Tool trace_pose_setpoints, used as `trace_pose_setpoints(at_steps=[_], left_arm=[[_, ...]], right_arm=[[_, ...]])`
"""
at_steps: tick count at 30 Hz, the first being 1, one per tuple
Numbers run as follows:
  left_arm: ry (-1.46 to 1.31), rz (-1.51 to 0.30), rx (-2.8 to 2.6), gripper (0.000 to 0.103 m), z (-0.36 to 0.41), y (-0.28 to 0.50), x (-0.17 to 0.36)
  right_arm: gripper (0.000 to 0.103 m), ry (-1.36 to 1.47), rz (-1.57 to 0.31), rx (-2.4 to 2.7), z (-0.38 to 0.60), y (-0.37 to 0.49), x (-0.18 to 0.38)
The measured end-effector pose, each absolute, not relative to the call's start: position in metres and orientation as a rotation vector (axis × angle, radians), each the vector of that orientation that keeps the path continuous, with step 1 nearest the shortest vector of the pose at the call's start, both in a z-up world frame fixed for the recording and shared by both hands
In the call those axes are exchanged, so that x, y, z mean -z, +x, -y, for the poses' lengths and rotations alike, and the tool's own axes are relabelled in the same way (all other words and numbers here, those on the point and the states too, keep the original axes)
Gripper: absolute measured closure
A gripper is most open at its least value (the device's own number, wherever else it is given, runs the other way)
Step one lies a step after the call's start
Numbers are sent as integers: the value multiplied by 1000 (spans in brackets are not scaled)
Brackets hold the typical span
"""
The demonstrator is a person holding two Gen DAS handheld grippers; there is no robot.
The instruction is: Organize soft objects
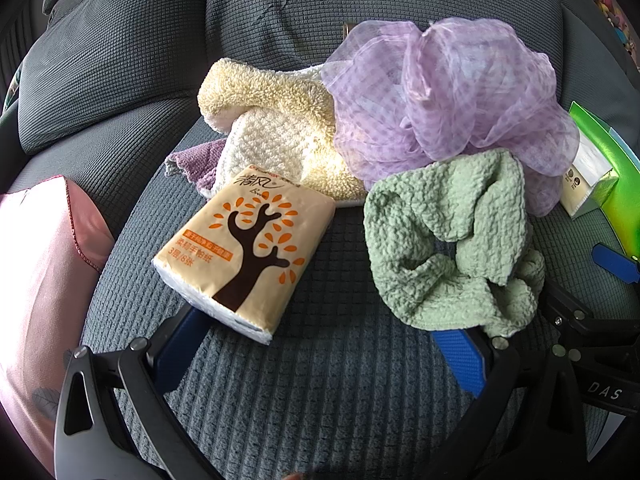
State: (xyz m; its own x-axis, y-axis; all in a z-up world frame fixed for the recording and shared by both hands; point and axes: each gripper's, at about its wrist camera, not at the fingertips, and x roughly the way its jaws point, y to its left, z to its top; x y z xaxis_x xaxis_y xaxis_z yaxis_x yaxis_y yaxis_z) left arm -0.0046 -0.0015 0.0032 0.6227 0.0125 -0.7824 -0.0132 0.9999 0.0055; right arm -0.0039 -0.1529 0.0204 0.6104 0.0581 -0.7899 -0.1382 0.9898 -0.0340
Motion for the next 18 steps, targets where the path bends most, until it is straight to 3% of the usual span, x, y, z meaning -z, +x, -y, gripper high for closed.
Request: trace_pose_setpoints(at_steps=[18], left_arm=[[-142,-1013,-90,4,-39,-2,-25]], right_arm=[[0,-93,-906,-112,150,0,-22]])
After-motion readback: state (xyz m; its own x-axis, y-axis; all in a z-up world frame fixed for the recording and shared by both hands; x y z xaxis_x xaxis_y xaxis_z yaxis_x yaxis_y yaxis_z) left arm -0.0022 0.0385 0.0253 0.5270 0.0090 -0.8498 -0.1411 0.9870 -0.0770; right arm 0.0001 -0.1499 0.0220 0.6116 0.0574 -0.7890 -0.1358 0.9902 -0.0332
